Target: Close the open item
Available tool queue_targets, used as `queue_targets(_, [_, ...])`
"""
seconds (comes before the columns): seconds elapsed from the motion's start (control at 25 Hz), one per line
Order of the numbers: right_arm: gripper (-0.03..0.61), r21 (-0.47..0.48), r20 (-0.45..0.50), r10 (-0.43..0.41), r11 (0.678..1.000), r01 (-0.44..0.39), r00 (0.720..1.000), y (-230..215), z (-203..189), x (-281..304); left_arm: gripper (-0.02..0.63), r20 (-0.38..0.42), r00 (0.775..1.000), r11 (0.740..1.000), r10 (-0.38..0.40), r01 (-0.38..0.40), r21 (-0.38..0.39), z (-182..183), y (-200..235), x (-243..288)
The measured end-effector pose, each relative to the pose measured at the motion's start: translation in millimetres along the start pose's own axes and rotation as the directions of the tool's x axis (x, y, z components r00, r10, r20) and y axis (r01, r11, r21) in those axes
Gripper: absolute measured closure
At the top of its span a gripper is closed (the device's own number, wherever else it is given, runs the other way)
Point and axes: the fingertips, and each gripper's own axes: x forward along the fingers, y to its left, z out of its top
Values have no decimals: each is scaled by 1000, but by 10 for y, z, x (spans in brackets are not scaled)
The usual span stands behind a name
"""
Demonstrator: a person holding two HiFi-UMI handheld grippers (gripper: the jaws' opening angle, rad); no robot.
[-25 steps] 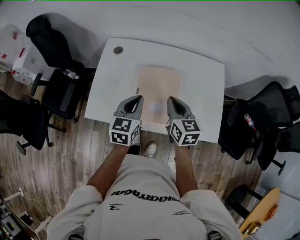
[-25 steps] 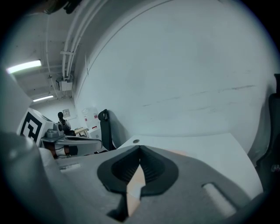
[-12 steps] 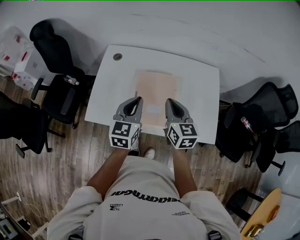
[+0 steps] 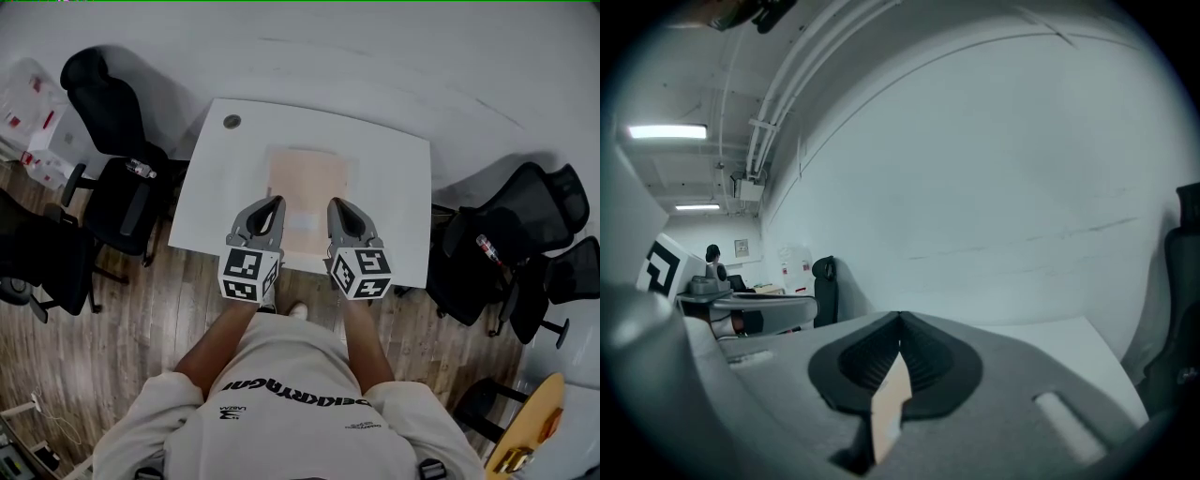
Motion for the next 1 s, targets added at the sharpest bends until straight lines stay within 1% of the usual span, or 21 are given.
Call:
queue_targets(0.52, [578, -28, 46, -15, 999, 16, 999, 75, 122, -112, 614, 41, 999, 1000, -20, 20, 22, 116, -70, -67])
queue_targets(1.0, [578, -42, 97, -10, 999, 15, 995, 100, 216, -158, 614, 89, 996, 999, -4, 0, 39, 208, -40, -126])
